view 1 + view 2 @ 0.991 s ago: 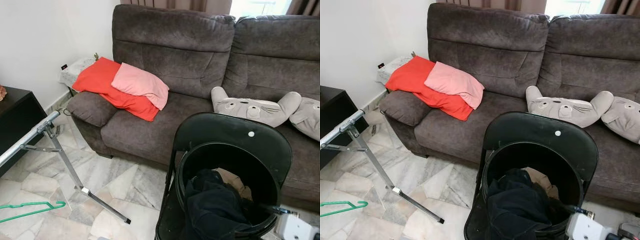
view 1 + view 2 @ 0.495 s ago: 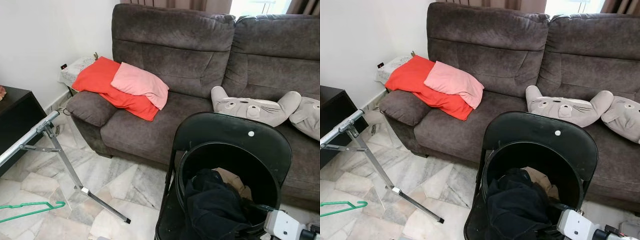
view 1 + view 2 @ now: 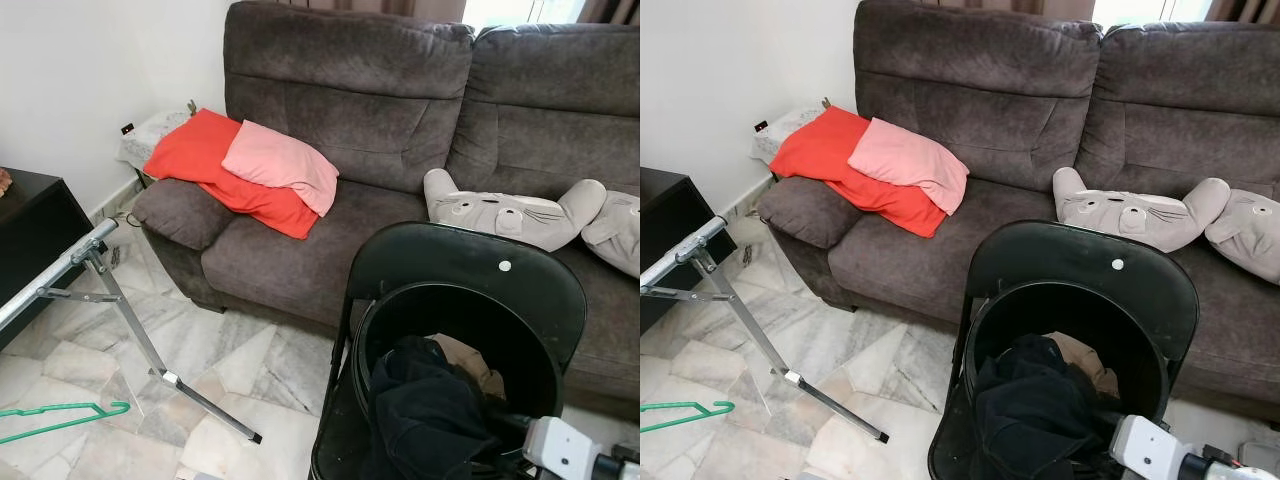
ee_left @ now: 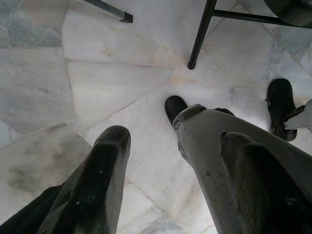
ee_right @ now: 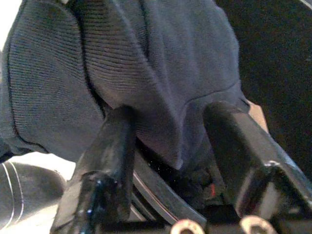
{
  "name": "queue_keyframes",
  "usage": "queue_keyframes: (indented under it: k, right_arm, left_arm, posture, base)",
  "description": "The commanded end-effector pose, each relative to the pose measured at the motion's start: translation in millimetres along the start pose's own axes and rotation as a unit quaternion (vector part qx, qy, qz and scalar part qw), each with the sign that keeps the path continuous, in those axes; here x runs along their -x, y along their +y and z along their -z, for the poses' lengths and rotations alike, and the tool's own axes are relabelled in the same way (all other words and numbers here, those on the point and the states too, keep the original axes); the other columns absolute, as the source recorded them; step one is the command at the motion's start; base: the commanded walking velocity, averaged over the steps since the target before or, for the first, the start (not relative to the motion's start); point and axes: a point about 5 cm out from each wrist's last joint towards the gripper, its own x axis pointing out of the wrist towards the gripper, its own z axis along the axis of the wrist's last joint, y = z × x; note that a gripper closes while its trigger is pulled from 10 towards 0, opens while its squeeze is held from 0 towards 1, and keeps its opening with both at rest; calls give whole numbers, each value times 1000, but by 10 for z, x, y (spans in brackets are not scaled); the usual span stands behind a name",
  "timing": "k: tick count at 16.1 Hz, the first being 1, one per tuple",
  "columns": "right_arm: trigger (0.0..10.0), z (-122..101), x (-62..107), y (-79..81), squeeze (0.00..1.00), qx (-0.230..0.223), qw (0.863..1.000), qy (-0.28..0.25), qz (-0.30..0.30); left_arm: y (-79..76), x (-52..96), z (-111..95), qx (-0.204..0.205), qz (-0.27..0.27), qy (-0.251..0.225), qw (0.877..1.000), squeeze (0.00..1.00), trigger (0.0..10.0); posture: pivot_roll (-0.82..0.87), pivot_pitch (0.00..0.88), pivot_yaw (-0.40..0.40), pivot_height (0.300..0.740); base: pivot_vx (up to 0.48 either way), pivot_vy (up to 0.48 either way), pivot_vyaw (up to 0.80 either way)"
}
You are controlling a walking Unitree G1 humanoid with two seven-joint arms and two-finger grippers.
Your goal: Hang hanger
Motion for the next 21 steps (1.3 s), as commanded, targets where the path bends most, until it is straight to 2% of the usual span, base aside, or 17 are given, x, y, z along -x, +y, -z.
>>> queue_keyframes:
  k: [1, 6, 12, 13, 14, 15, 16, 17, 19, 21]
  right_arm:
    - [0, 3, -26, 25, 0, -7, 1000, -7, -8]
    - [0, 26, -71, 72, 0, -22, 999, -8, -38]
    - [0, -42, -130, -24, 0, -13, 999, -20, -36]
    - [0, -73, -142, -77, 0, -7, 1000, -25, -16]
    - [0, -186, -165, -207, 0, -9, 998, -56, 40]
    - [0, -364, -188, -417, 0, -23, 985, -100, 137]
    - [0, -404, -196, -448, 0, -27, 982, -107, 154]
    - [0, -634, -253, -511, 0, -55, 961, -161, 217]
    - [0, -784, -312, -473, 0, -72, 950, -194, 235]
    - [0, -918, -417, -290, 0, -92, 948, -204, 227]
  left_arm:
    - [25, 15, 66, 5, -2, 15, 1000, 0, 10000]
    - [24, 16, 70, 5, -1, 16, 1000, 0, 10000]
    - [20, 15, 70, 5, 0, 16, 1000, 0, 10000]
    - [20, 15, 70, 5, -1, 15, 1000, 0, 10000]
    - [23, 15, 70, 5, -3, 15, 1000, 0, 10000]
    - [26, 16, 69, 3, -5, 15, 1000, 0, 10000]
    - [26, 16, 69, 3, -5, 15, 1000, 0, 10000]
    - [25, 15, 65, 3, -5, 14, 1000, 0, 10000]
    - [22, 14, 62, 3, -5, 14, 1000, 0, 10000]
    - [19, 13, 62, 4, -5, 13, 1000, 0, 10000]
  posture:
    - [-85, 99, 52, 740]
    - [-82, 102, 51, 740]
    - [-79, 95, 49, 740]
    - [-78, 94, 50, 740]
    - [-81, 92, 51, 740]
    - [-86, 91, 52, 740]
    - [-86, 90, 52, 740]
    - [-87, 82, 56, 740]
    - [-89, 77, 57, 740]
    - [-94, 63, 58, 740]
  base:
    - [0, 0, 0]
    - [0, 0, 0]
    - [0, 0, 0]
    - [0, 0, 0]
    - [0, 0, 0]
    - [0, 0, 0]
    - [0, 0, 0]
    - [0, 0, 0]
    - [0, 0, 0]
    - [0, 0, 0]
